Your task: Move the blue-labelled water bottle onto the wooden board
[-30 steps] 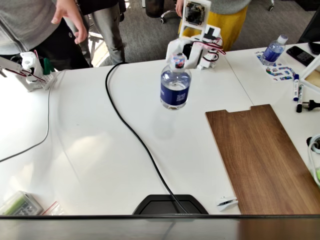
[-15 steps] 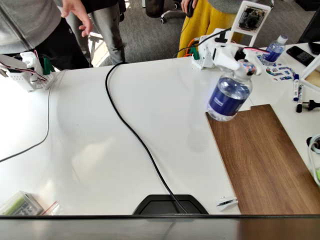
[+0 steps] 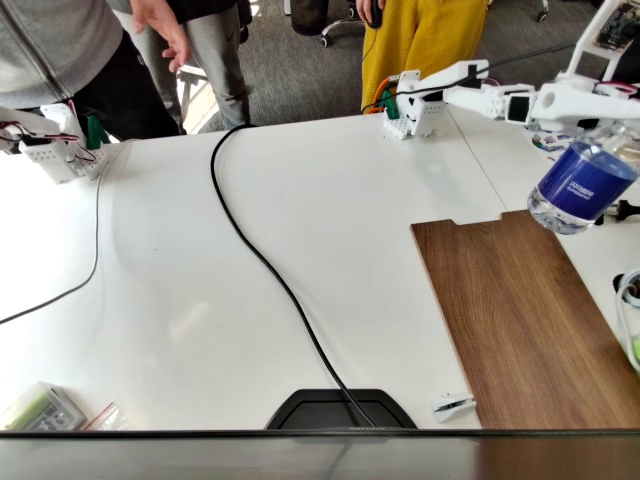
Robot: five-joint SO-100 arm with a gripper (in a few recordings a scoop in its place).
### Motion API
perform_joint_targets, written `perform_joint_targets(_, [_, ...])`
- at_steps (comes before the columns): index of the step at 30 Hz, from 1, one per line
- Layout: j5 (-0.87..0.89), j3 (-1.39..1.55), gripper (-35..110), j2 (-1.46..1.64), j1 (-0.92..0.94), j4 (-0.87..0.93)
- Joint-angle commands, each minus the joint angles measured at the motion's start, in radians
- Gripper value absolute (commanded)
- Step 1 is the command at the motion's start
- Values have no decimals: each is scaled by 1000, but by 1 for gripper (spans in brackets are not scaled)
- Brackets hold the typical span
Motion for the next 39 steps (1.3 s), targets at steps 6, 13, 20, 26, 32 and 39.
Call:
perform_joint_targets(6, [17, -60, -1, -31, -6, 5])
perform_joint_targets(13, [114, -61, -1, -17, 26, 132])
perform_joint_targets(20, [117, -61, -1, -55, 48, 132])
perform_joint_targets(26, [166, -61, -1, -72, 31, 161])
perform_joint_targets(32, [164, -61, -1, -74, -25, 138])
perform_joint_targets(39, [74, -61, -1, -146, -67, 63])
